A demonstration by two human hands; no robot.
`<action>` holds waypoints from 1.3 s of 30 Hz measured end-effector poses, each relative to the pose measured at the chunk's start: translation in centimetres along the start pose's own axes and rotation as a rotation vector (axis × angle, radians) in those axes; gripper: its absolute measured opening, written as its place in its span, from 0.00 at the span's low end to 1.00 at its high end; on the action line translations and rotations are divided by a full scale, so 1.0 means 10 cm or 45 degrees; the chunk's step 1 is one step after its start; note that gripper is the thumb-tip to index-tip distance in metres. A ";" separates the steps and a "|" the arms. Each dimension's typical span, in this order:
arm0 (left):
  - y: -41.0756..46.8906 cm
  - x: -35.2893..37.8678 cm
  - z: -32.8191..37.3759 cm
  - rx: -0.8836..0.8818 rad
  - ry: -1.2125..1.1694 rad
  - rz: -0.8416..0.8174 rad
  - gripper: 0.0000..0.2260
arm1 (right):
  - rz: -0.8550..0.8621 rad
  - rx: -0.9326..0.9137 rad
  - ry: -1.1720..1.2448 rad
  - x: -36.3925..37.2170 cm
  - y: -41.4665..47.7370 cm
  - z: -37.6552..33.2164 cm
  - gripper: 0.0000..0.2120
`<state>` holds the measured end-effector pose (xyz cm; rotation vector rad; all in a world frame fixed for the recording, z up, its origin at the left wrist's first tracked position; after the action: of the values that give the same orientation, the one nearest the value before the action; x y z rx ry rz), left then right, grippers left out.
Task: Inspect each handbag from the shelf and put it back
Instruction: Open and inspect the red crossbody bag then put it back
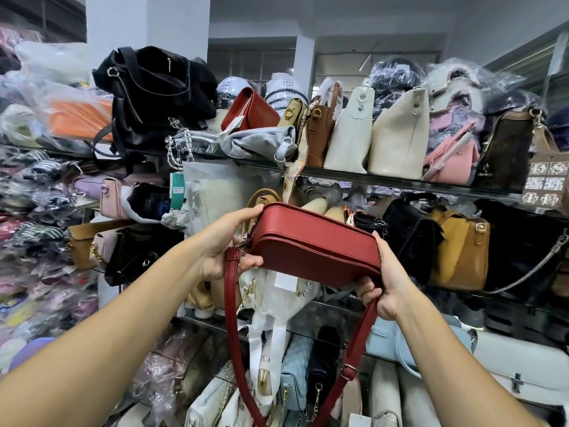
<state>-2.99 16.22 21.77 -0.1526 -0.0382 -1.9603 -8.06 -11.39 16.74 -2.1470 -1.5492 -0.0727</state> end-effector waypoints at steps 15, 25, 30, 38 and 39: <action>0.12 -0.18 -0.10 -0.014 -0.111 -0.019 0.30 | -0.085 -0.003 -0.137 0.20 -0.25 -0.04 0.35; 0.29 -0.43 -0.26 -0.029 -0.152 0.025 0.29 | -0.109 -0.129 -0.195 0.44 -0.44 -0.11 0.32; 0.33 -0.50 -0.30 -0.022 -0.227 0.071 0.27 | -0.099 -0.175 -0.182 0.52 -0.48 -0.12 0.32; 0.35 -0.52 -0.34 0.008 -0.261 0.079 0.29 | -0.067 -0.223 -0.248 0.59 -0.57 -0.13 0.35; 0.35 -0.52 -0.35 0.010 -0.252 0.081 0.30 | -0.053 -0.235 -0.263 0.59 -0.58 -0.13 0.34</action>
<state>1.86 19.31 17.52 -0.3382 -0.1690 -1.8757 -10.94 -5.32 21.82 -2.3268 -1.7650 -0.0076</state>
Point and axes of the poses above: each hand's wrist, its own y-axis towards the middle knuckle, its own x-axis out of the palm, z = x × y, the point moved 6 cm from there along y, towards the middle knuckle, and after that the axes turned 9 degrees about x, right-handed, at the moved point
